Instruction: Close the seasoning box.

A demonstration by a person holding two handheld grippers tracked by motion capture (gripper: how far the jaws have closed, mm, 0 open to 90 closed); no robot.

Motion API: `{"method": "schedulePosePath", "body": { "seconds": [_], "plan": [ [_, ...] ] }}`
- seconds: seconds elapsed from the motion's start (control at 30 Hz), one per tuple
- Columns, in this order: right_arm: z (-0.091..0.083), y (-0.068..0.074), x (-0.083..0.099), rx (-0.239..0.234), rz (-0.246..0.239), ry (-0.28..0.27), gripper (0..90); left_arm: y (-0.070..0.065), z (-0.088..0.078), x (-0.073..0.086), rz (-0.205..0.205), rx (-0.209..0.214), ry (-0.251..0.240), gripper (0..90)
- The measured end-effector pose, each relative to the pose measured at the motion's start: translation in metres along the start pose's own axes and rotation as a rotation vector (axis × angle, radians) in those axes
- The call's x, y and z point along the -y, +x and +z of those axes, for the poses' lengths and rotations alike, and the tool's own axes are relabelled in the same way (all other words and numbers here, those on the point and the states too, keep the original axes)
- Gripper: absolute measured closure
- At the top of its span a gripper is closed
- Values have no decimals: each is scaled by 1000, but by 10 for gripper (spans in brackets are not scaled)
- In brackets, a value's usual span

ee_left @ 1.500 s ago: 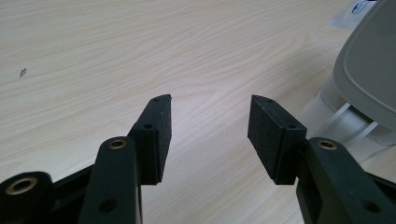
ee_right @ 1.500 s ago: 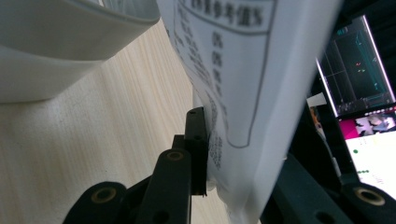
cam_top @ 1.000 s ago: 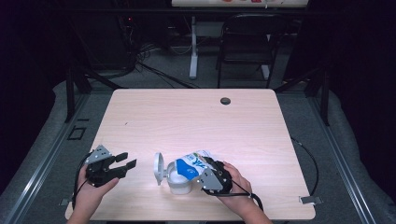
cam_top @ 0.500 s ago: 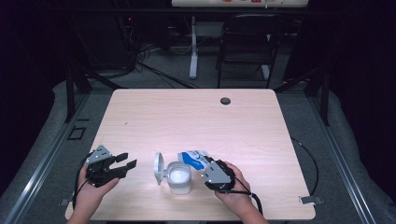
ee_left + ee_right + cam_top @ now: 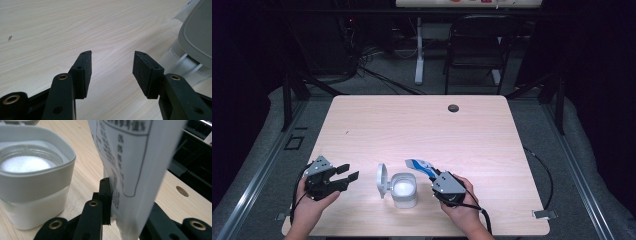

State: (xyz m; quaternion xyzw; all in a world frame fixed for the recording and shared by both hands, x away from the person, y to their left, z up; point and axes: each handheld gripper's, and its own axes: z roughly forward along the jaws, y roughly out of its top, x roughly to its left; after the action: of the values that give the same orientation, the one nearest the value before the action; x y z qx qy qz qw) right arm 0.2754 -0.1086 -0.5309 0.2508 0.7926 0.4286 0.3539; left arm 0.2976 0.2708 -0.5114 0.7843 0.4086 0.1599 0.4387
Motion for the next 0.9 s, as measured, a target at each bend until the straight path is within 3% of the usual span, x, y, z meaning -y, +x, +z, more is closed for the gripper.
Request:
{"method": "schedulePosePath", "body": {
  "seconds": [0.33, 0.63, 0.9],
  "plan": [
    [-4, -16, 8, -3, 162, -21, 803, -1, 2, 0, -2, 0, 1, 502],
    [-9, -27, 15, 15, 244, -25, 804, -1, 2, 1, -3, -2, 2, 503],
    [-10, -36, 23, 32, 288, -5, 803, -1, 4, 2, -4, 0, 4, 502]
  ]
}}
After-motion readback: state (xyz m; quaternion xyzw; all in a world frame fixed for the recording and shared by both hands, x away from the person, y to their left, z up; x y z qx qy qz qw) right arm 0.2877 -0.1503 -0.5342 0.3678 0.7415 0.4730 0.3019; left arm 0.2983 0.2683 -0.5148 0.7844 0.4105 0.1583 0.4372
